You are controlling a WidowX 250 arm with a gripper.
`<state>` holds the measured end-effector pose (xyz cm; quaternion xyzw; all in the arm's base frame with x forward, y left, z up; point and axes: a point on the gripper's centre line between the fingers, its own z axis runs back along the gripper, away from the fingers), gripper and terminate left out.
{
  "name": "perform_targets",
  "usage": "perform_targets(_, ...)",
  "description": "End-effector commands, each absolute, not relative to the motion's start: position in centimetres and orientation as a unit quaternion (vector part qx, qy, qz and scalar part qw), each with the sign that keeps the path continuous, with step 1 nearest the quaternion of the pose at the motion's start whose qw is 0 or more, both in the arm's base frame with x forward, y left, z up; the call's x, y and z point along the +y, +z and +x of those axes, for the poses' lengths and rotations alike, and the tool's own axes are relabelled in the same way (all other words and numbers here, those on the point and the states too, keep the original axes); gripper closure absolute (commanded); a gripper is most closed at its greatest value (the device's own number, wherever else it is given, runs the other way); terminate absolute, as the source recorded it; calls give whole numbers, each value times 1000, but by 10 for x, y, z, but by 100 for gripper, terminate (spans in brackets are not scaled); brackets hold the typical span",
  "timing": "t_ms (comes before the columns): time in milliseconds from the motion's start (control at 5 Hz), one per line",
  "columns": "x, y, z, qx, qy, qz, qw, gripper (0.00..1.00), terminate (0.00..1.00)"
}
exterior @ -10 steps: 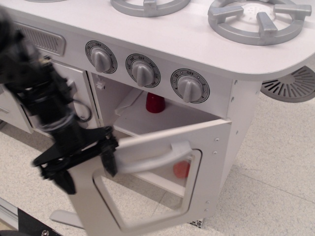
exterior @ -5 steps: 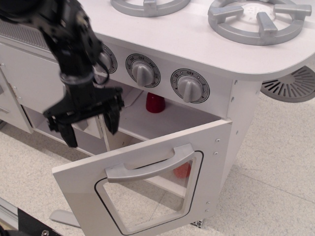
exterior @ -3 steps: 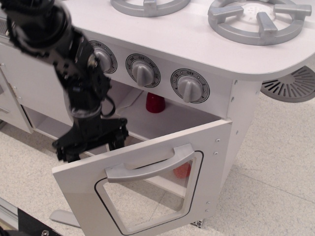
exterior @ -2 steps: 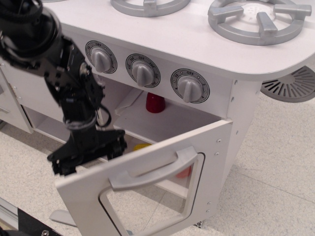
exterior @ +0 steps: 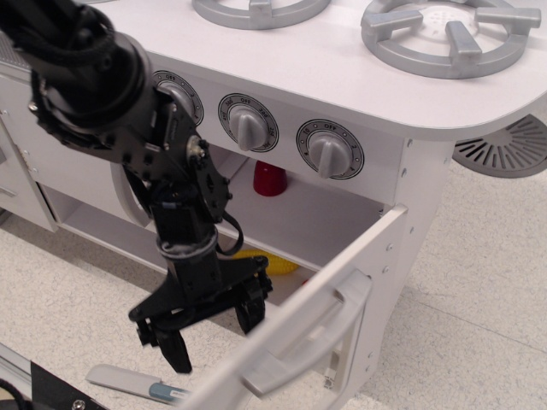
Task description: Open oven
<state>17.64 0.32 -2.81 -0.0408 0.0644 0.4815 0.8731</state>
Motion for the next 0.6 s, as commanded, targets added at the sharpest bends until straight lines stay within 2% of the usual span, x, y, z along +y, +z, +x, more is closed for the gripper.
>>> perform_targets(0, -17, -13, 174, 99, 461, -70, 879, 0, 0)
perform_targets(200, -17, -13, 174, 99, 461, -70, 879, 0, 0)
perform_targets(400, -17, -13, 174, 99, 461, -70, 879, 0, 100)
